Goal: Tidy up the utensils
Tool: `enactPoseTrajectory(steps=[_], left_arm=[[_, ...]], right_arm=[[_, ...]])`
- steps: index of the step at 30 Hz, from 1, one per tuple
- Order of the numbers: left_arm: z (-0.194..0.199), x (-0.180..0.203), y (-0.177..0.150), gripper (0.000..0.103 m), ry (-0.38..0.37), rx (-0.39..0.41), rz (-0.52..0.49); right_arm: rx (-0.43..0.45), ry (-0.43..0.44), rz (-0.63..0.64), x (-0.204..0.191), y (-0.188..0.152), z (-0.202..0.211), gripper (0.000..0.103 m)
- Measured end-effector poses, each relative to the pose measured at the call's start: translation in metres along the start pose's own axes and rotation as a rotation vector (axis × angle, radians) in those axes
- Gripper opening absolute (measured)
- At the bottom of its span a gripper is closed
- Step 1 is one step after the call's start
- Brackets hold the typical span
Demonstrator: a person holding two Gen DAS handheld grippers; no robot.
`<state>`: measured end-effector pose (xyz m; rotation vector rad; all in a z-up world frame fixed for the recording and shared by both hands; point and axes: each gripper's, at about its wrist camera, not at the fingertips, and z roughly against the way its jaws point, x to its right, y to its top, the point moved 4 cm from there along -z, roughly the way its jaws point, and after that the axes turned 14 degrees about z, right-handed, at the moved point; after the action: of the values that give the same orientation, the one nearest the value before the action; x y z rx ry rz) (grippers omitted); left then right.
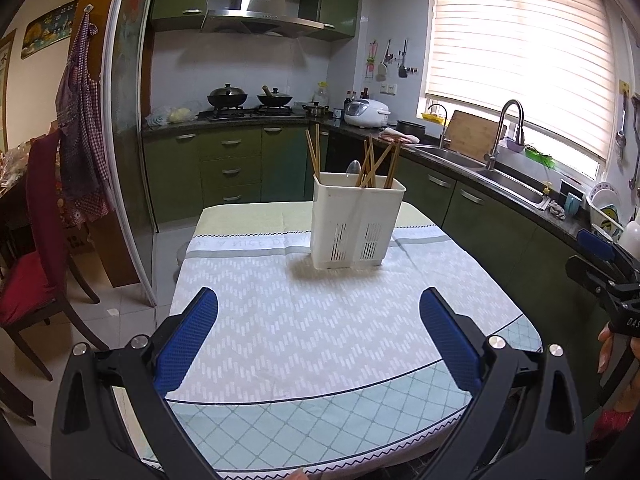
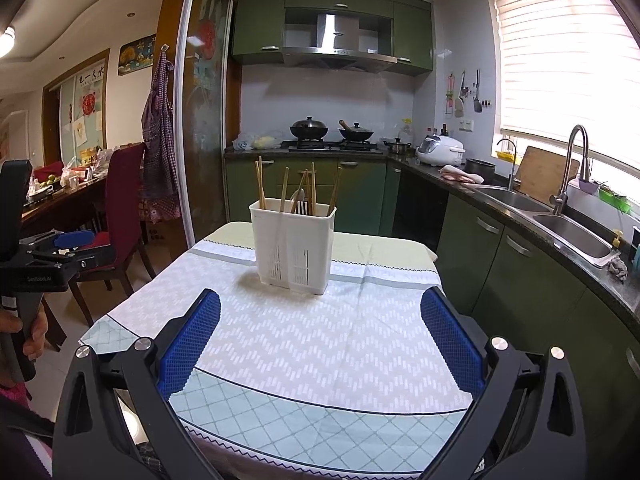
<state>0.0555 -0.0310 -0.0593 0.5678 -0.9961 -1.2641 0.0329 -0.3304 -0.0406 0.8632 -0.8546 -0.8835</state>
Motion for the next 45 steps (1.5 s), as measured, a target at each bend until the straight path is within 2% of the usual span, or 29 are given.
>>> enactPoseTrajectory(steps=[45], left_arm=[[-0.0018,0.0055,-0.0007,0.096,-0.002,-0.023,-0.004]], right_arm=[[0.006,0.001,-0.012,-0.0046,0.0009,-0.0031,0.098]])
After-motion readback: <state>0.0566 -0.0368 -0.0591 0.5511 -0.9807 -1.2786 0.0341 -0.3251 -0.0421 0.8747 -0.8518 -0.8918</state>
